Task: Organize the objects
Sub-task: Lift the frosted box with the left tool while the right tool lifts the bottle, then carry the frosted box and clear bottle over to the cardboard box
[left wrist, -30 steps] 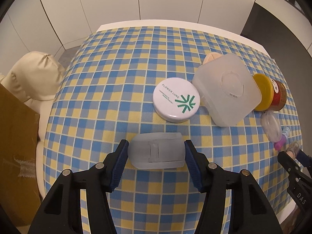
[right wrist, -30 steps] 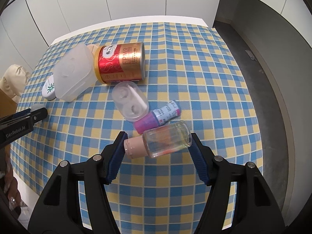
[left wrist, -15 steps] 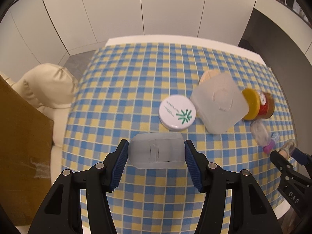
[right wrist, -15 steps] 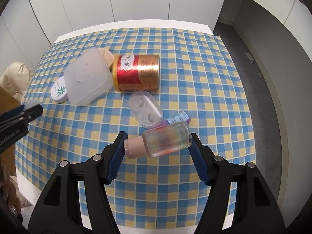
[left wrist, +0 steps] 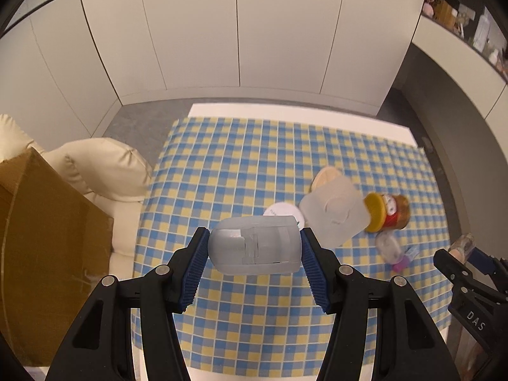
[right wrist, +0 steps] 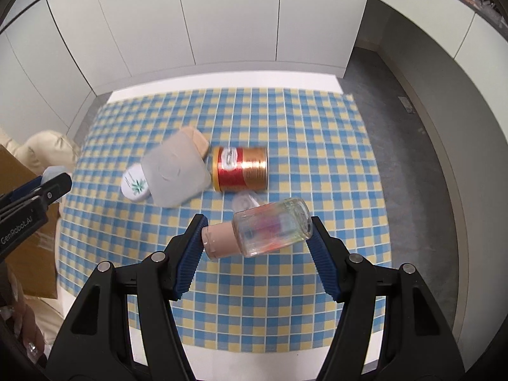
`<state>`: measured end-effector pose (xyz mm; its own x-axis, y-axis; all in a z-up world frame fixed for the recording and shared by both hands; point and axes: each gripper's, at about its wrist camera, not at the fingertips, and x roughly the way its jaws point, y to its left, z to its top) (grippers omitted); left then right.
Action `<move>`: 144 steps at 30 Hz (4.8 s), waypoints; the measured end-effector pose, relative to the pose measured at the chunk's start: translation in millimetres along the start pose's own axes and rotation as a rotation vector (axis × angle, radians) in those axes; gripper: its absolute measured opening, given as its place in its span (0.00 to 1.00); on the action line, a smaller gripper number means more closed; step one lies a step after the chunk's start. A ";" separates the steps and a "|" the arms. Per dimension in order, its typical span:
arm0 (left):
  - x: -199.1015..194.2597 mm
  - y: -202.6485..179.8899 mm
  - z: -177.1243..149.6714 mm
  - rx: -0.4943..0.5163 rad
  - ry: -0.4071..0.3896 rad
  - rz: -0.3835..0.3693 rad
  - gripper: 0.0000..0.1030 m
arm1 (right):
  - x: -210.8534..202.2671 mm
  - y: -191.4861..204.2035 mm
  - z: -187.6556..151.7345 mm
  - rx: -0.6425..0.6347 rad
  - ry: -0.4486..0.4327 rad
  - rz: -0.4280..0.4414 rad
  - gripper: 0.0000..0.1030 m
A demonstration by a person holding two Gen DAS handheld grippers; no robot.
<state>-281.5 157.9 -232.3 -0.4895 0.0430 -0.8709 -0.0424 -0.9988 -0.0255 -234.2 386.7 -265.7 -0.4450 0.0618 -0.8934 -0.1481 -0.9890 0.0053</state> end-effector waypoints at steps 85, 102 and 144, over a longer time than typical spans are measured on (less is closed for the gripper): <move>-284.6 14.8 -84.1 0.062 -0.234 0.023 0.56 | -288.4 28.1 -79.1 -0.112 -0.249 0.047 0.64; -290.2 18.9 -163.7 0.048 -0.192 0.090 0.56 | -279.6 9.1 -163.6 -0.112 -0.167 0.074 0.64; -294.4 44.8 -260.8 0.045 -0.162 0.029 0.56 | -276.7 -6.1 -272.8 -0.168 -0.050 0.090 0.64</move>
<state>87.8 94.1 -105.0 -0.6253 0.0215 -0.7801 -0.0639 -0.9977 0.0236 130.8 338.9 -141.0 -0.4937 -0.0250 -0.8693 0.0414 -0.9991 0.0052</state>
